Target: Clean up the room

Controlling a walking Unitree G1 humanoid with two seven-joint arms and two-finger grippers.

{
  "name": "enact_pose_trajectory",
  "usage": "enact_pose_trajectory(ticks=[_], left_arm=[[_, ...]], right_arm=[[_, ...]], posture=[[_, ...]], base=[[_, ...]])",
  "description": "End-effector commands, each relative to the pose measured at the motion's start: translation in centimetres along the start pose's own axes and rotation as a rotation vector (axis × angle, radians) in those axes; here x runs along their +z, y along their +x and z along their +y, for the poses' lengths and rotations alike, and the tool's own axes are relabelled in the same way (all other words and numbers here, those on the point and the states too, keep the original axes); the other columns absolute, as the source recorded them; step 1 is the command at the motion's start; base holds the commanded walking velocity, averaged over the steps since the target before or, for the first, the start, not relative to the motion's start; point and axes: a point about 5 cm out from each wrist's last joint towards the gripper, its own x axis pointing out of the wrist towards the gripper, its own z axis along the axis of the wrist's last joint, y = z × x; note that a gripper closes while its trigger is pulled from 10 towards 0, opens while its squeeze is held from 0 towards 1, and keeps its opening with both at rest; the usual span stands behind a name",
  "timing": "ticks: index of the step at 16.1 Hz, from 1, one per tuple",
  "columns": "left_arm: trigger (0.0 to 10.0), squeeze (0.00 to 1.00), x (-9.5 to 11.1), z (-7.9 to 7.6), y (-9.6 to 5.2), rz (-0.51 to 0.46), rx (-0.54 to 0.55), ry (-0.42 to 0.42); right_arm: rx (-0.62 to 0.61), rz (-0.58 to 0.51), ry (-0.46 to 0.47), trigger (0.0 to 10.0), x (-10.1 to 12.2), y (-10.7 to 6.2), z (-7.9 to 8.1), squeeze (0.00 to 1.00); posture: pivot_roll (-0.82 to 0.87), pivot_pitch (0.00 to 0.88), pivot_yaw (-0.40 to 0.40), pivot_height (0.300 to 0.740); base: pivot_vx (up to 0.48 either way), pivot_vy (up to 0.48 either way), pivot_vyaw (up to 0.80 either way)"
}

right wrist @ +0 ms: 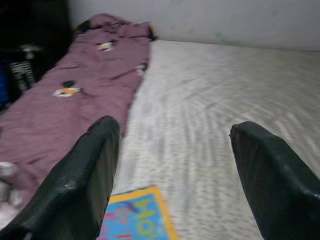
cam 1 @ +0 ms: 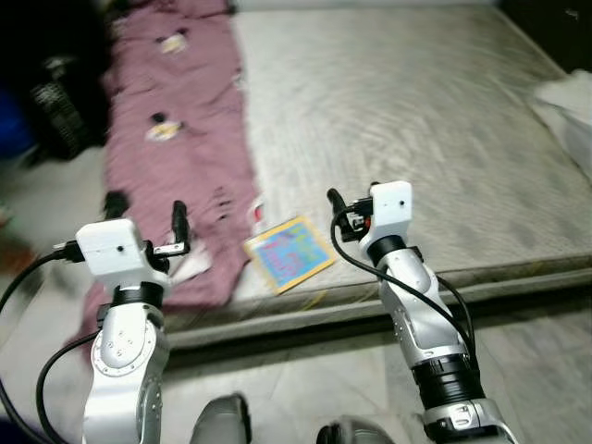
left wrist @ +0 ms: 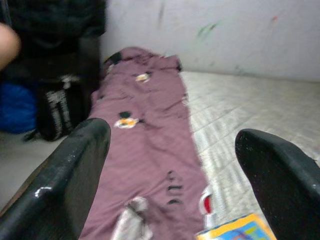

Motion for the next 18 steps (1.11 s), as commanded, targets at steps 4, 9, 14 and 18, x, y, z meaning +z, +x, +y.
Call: enact_pose_trajectory(ticks=[4,9,14,18], left_arm=[[10.0,0.0,-0.21,-0.33,-0.22,0.012,-0.013,-0.012],[10.0,0.0,-0.44,-0.46,-0.14,0.03,0.009,-0.032],[10.0,0.0,-0.54,-0.44,-0.08,0.036,0.012,-0.031],[10.0,0.0,-0.48,-0.56,-0.05,0.03,0.001,-0.033]], right_arm=[[-0.022,0.022,-0.013,10.0,-0.65,-0.35,-0.82,0.0],[-0.024,0.02,-0.033,10.0,-0.69,-0.37,-0.89,0.0],[-0.029,0.023,-0.035,10.0,-0.8,-0.3,-0.99,0.0],[-0.035,0.028,-0.021,10.0,-0.88,-0.26,-1.09,0.0]], posture=[[0.13,0.132,-0.034,0.74],[0.13,0.132,-0.033,0.74],[0.13,0.135,-0.035,0.74],[0.13,0.135,-0.035,0.74]], base=[[0.306,0.0,0.0],[0.0,0.0,0.26],[0.0,0.0,0.77],[0.0,0.0,0.14]])
